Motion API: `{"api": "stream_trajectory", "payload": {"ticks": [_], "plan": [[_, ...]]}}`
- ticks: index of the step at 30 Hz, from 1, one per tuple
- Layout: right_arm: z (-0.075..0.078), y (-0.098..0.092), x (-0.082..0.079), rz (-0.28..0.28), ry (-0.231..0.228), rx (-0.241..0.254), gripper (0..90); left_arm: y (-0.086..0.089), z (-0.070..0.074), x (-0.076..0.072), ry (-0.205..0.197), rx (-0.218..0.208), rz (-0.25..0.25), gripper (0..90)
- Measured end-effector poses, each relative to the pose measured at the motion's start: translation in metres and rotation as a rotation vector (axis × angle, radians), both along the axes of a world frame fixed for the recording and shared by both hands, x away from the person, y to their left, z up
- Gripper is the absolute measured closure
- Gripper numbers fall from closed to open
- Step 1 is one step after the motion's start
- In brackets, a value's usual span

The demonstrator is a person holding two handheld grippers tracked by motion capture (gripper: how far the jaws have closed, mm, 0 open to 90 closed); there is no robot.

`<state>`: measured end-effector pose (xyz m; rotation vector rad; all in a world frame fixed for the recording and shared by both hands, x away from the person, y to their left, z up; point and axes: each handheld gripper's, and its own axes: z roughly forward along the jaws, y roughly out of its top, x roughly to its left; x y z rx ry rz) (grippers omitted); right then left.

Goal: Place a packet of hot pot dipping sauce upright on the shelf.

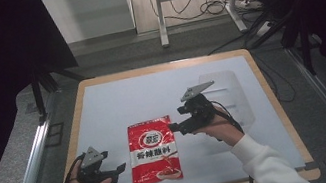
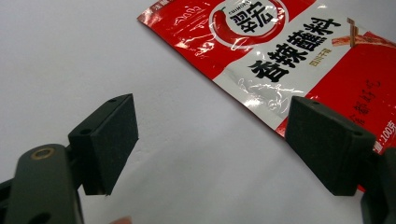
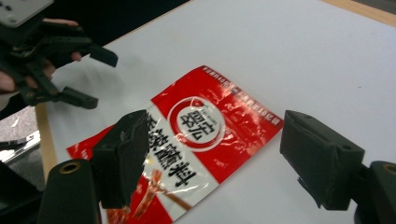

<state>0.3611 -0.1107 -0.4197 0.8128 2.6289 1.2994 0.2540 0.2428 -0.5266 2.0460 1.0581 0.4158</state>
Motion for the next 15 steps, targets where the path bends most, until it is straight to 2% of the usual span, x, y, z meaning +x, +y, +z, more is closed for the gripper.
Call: {"api": "stream_trajectory", "payload": {"ticks": [7, 9, 10, 15], "plan": [[-0.002, 0.008, 0.019, -0.01, 0.012, -0.011, 25.9, -0.001, -0.002, 0.002, 0.004, 0.001, -0.005, 17.4], [-0.003, 0.01, 0.023, -0.008, 0.011, -0.001, 25.0, -0.001, -0.002, 0.002, 0.005, 0.001, -0.008, 17.4], [-0.003, 0.01, 0.025, -0.009, 0.023, 0.012, 24.7, -0.001, -0.002, 0.002, 0.005, 0.002, -0.007, 17.4], [-0.003, 0.016, 0.029, -0.009, 0.024, 0.009, 24.5, -0.002, -0.003, 0.002, 0.008, 0.008, -0.008, 17.3]]}}
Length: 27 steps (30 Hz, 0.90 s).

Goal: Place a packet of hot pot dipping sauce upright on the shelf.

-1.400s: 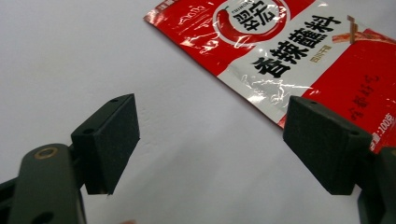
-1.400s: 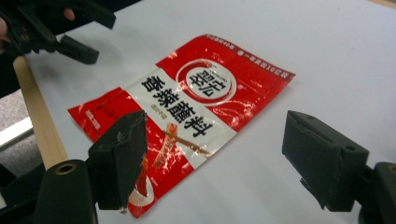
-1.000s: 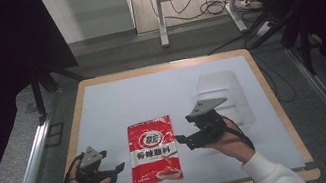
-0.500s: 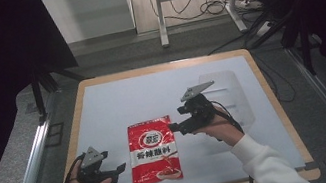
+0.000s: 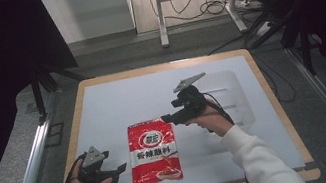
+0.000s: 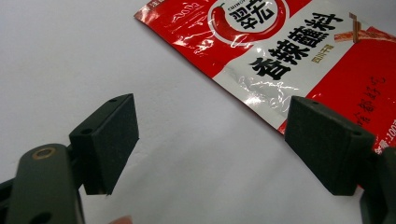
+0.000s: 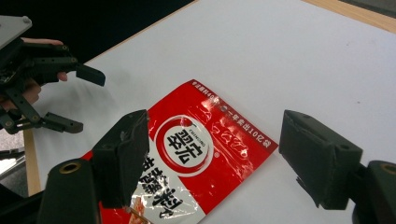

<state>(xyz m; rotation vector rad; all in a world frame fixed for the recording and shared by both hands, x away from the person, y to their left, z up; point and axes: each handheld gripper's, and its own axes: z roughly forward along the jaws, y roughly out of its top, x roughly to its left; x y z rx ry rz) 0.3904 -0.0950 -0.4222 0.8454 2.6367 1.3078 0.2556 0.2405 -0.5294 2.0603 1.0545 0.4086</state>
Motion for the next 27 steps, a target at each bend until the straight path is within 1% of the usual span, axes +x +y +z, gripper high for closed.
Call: {"api": "stream_trajectory", "payload": {"ticks": [1, 3, 5, 6, 7, 8, 9, 11, 14, 15, 16, 20, 22, 23, 27], "plan": [[0.001, 0.003, 0.002, 0.0, -0.007, -0.013, 24.7, 0.0, 0.0, 0.0, 0.001, 0.0, 0.0, 17.4], [0.001, 0.004, 0.003, -0.004, -0.01, -0.022, 24.6, -0.001, -0.001, 0.0, 0.0, 0.004, 0.0, 17.3], [0.0, 0.007, 0.009, -0.009, -0.002, -0.032, 25.1, 0.0, -0.001, 0.001, -0.002, 0.005, 0.003, 17.2], [0.0, 0.007, 0.009, -0.009, -0.002, -0.032, 25.1, 0.0, -0.001, 0.001, -0.002, 0.005, 0.003, 17.2], [-0.003, 0.01, 0.014, -0.009, 0.014, -0.042, 25.4, 0.0, -0.001, 0.001, -0.001, 0.004, 0.004, 17.2], [-0.003, 0.01, 0.014, -0.009, 0.014, -0.042, 25.4, 0.0, -0.001, 0.001, -0.002, 0.003, 0.004, 17.2], [-0.006, 0.013, 0.018, -0.014, 0.027, -0.056, 26.3, 0.0, -0.001, 0.001, -0.002, 0.002, 0.003, 17.2], [-0.008, 0.014, 0.021, -0.011, 0.029, -0.063, 27.2, 0.0, -0.001, 0.001, -0.002, 0.007, -0.002, 17.2], [-0.014, 0.017, 0.03, -0.008, 0.057, -0.073, 28.7, 0.0, -0.001, 0.001, -0.001, 0.005, -0.003, 17.2], [-0.017, 0.018, 0.036, -0.003, 0.084, -0.069, 30.0, 0.0, -0.001, 0.001, -0.001, 0.0, 0.0, 17.2], [-0.017, 0.018, 0.036, -0.003, 0.084, -0.069, 30.0, 0.0, -0.001, 0.001, -0.001, 0.0, 0.0, 17.1], [-0.025, 0.021, 0.047, 0.006, 0.124, -0.064, 34.1, 0.0, -0.001, 0.002, 0.0, 0.001, -0.003, 17.1], [-0.027, 0.021, 0.048, 0.008, 0.126, -0.062, 34.8, 0.0, -0.001, 0.003, 0.001, -0.002, -0.002, 17.1], [-0.03, 0.023, 0.052, 0.008, 0.139, -0.069, 35.0, 0.0, -0.001, 0.003, 0.0, -0.004, -0.002, 17.1], [-0.034, 0.024, 0.058, 0.003, 0.155, -0.075, 37.5, 0.0, -0.001, 0.004, 0.001, 0.0, -0.005, 17.0]]}}
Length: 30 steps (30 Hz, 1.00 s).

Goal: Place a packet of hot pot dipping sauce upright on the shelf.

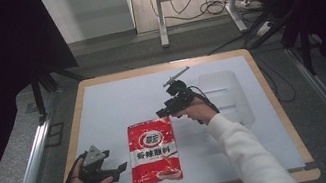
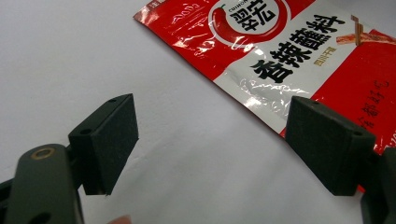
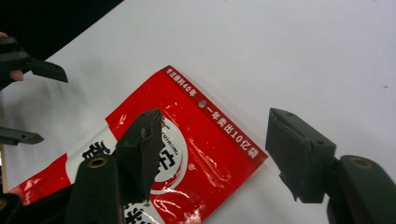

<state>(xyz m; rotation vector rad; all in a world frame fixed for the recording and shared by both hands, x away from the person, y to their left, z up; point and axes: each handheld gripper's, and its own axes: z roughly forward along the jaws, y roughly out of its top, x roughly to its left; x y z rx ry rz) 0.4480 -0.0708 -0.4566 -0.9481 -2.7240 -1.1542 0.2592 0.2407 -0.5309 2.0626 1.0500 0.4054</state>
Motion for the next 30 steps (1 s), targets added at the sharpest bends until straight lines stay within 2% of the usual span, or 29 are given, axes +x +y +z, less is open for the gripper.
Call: {"api": "stream_trajectory", "payload": {"ticks": [4, 9, 10, 15, 23, 30], "plan": [[-0.005, -0.001, 0.006, -0.007, 0.025, -0.008, 40.9, 0.0, 0.0, 0.001, 0.004, -0.006, -0.005, 17.0], [-0.013, 0.0, 0.014, -0.024, 0.059, -0.041, 45.4, 0.0, 0.0, 0.001, 0.005, -0.009, -0.007, 17.0], [-0.016, 0.001, 0.017, -0.026, 0.068, -0.062, 46.9, 0.0, 0.0, 0.001, 0.005, -0.011, -0.007, 17.1], [-0.018, 0.009, 0.02, -0.023, 0.087, -0.087, 49.7, -0.001, 0.0, 0.001, 0.006, -0.011, -0.009, 17.0], [-0.027, 0.018, 0.026, -0.026, 0.104, -0.161, 50.2, -0.004, 0.0, 0.0, 0.005, -0.002, -0.024, 17.0], [-0.031, 0.021, 0.028, -0.017, 0.121, -0.185, 50.0, -0.004, 0.0, 0.0, 0.002, -0.005, -0.033, 16.8]]}}
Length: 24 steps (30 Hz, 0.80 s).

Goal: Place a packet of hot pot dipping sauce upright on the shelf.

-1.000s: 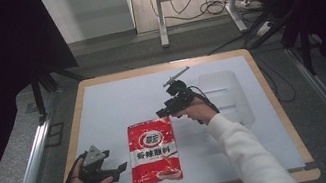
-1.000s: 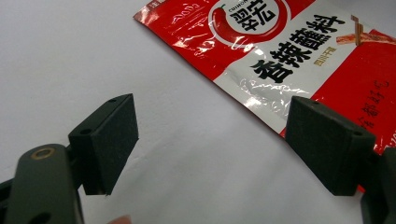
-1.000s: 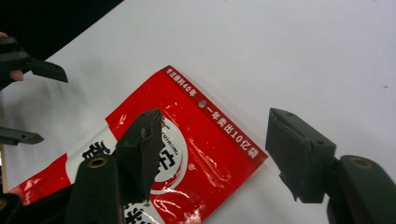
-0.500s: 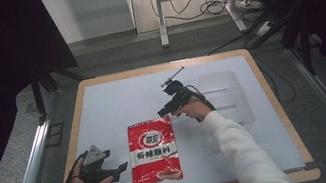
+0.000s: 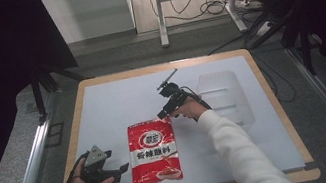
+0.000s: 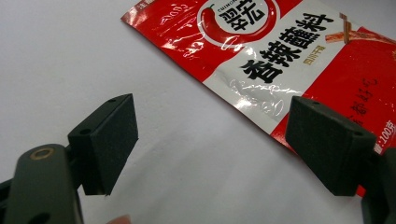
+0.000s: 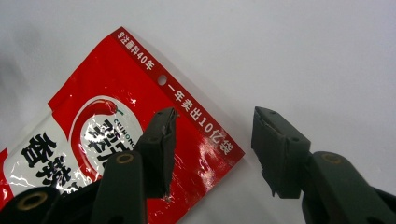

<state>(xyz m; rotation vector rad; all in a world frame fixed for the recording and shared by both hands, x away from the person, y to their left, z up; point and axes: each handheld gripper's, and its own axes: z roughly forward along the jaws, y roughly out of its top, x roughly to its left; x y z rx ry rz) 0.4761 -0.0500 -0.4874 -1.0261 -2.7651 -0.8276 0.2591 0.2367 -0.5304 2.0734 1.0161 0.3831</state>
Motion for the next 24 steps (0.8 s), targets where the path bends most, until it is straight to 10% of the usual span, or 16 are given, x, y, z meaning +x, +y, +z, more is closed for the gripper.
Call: {"api": "stream_trajectory", "payload": {"ticks": [18, 24], "plan": [[-0.015, 0.004, 0.002, 0.016, 0.076, -0.049, 52.7, -0.002, 0.001, -0.001, -0.004, 0.004, -0.014, 16.6], [-0.015, 0.003, 0.001, 0.049, 0.075, -0.045, 71.3, -0.002, 0.001, -0.001, -0.005, 0.013, -0.02, 16.5]]}}
